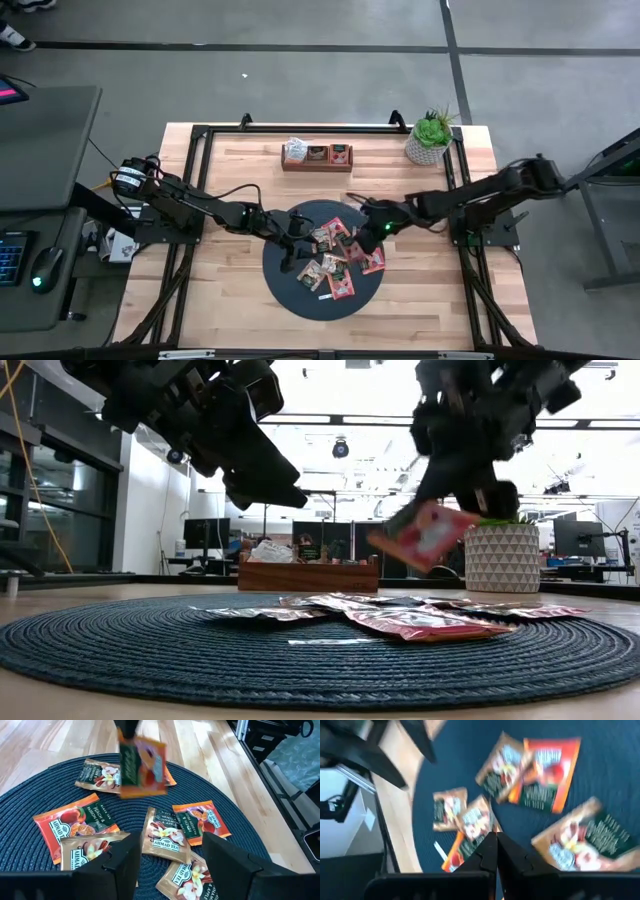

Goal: Pick & Place Tea
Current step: Put the orange tea bag into the right section of the wooden organizer

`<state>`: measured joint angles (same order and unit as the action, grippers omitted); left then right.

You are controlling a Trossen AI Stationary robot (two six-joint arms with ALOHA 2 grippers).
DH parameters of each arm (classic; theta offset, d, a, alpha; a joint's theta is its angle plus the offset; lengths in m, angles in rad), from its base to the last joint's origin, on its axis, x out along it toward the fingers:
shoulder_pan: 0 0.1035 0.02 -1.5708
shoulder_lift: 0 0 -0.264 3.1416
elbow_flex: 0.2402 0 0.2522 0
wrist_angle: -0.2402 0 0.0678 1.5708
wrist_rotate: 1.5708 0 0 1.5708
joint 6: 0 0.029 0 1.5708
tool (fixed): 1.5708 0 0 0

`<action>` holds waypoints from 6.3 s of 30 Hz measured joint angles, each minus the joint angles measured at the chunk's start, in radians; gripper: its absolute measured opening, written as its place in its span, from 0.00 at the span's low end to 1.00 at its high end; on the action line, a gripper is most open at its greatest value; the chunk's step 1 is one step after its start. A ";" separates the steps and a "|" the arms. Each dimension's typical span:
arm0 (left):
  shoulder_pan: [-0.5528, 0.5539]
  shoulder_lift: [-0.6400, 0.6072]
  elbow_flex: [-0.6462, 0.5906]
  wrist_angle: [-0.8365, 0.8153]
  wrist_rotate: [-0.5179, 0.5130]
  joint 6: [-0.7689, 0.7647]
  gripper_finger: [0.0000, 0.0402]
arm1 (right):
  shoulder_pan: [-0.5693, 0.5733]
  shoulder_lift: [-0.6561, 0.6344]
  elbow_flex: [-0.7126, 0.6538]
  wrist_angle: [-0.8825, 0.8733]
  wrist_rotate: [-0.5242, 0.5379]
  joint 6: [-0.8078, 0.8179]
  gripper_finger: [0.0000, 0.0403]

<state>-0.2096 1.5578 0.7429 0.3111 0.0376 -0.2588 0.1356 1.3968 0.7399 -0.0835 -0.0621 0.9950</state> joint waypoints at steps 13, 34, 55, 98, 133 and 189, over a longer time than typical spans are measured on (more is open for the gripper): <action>0.000 0.000 0.000 0.041 0.001 -0.008 0.51 | -0.124 -0.146 0.000 0.047 0.285 -0.554 0.00; 0.000 0.000 0.000 0.038 -0.042 -0.059 0.51 | -0.725 0.000 0.001 0.372 -0.239 -0.905 0.00; 0.001 0.000 0.000 0.030 -0.129 -0.146 0.51 | -0.859 0.269 0.000 0.580 -0.375 -0.819 0.00; 0.001 0.000 0.000 -0.036 -0.154 -0.173 0.51 | -0.861 0.365 0.001 0.734 -0.409 -0.721 0.38; 0.001 0.000 0.000 -0.023 -0.126 -0.111 0.51 | -0.282 -0.045 0.000 -0.218 -0.331 -0.900 0.47; 0.000 0.000 0.000 -0.061 -0.106 -0.080 0.51 | 0.028 0.423 0.197 -0.322 -0.106 -0.966 0.10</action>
<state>-0.2092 1.5578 0.7429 0.2501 -0.0682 -0.3389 0.1632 1.8202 0.9373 -0.4056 -0.1679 0.0288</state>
